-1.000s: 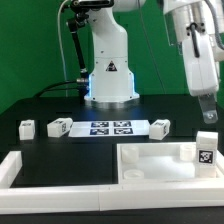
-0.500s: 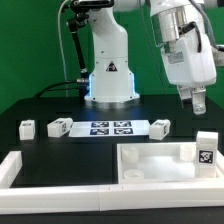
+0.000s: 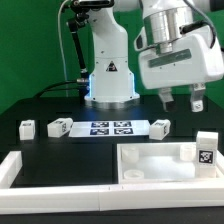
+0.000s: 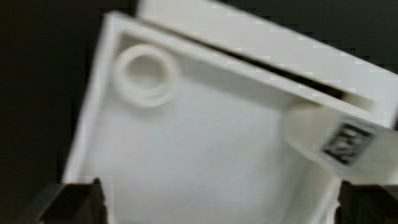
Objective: Assemble square table
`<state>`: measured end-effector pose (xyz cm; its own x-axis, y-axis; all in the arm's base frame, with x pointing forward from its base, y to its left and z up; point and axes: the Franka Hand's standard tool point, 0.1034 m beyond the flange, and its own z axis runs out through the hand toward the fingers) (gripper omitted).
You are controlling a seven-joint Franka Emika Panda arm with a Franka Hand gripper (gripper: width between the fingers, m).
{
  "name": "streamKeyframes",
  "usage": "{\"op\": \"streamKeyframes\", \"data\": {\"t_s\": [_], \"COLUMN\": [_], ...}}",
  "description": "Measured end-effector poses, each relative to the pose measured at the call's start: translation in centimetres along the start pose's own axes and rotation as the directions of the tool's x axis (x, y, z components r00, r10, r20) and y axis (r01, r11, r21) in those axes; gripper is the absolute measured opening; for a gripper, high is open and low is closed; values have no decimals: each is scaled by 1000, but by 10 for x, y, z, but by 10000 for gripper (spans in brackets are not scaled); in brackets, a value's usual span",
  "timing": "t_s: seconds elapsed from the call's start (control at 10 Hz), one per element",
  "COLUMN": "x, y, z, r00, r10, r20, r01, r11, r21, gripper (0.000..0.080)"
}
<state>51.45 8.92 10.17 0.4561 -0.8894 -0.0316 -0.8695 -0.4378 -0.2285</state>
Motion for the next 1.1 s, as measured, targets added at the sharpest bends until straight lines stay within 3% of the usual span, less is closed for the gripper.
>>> {"op": "streamKeyframes", "data": {"t_s": [0.2,0.4,0.7,0.9,1.0,1.1], "x": [4,4,6,0,0,-5], "y": [36,33,39,77,93,101], "z": [4,3,5,16,21,28], "r00": [978,949,948,917,907,900], "r10": [-207,-314,-318,-358,-331,-330], "r20": [4,3,11,173,261,286], "r01": [207,314,318,371,359,371], "r11": [978,949,947,928,931,922], "r21": [-32,-31,-36,-43,-64,-106], "gripper": [649,649,649,649,649,649]}}
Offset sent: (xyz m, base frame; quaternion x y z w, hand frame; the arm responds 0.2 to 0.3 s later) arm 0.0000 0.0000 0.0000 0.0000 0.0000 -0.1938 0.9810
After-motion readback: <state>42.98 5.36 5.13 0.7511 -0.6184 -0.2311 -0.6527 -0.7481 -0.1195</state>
